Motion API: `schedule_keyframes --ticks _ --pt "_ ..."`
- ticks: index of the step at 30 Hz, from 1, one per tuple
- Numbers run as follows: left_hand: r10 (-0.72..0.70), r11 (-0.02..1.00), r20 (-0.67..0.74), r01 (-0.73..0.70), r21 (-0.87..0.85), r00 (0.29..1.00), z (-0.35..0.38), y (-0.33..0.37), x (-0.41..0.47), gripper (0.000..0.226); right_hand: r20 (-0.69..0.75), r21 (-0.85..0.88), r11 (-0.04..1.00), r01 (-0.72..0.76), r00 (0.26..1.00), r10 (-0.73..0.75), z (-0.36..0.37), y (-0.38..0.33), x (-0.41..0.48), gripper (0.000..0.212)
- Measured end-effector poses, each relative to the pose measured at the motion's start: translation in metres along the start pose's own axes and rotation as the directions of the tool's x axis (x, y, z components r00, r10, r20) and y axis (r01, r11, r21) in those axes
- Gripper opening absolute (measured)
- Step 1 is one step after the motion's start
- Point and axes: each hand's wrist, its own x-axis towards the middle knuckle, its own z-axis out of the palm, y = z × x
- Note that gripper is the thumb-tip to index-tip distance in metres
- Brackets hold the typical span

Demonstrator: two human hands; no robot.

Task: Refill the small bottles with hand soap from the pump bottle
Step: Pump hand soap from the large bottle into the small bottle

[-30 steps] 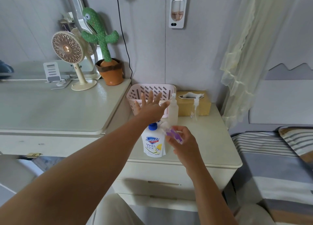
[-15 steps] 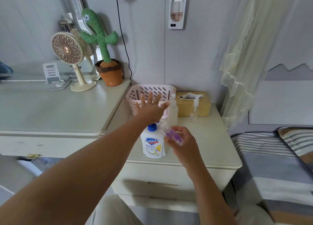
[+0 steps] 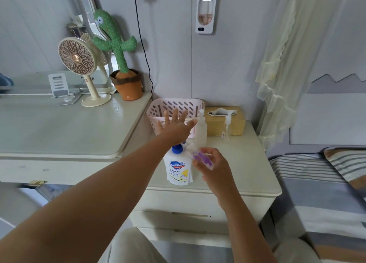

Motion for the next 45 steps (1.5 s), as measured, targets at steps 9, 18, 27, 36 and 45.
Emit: schedule_keyframes --ticks 9,18,27,36,45 --pt "-0.001 0.999 -0.009 0.001 0.035 1.000 0.008 -0.002 -0.007 0.058 -0.001 0.022 0.999 -0.029 1.000 0.029 0.002 0.006 -0.002 0.028" --pt "-0.002 1.000 -0.018 0.002 -0.009 1.000 0.003 -0.001 -0.006 0.061 0.012 0.062 0.998 -0.020 1.000 0.020 0.001 0.003 -0.002 0.029" --pt "-0.004 1.000 -0.004 0.004 0.011 1.000 -0.002 0.003 -0.009 0.062 0.010 0.045 0.999 -0.011 1.000 0.011 -0.001 0.002 -0.002 0.029" --pt "0.015 0.998 -0.019 -0.014 0.060 1.000 0.003 -0.002 -0.019 0.052 0.005 0.042 0.999 -0.023 1.000 0.023 0.005 0.006 -0.005 0.028" --pt "-0.011 1.000 -0.014 0.011 0.020 1.000 -0.003 0.000 -0.006 0.062 0.015 0.035 0.999 -0.011 1.000 0.010 -0.001 -0.001 0.000 0.031"
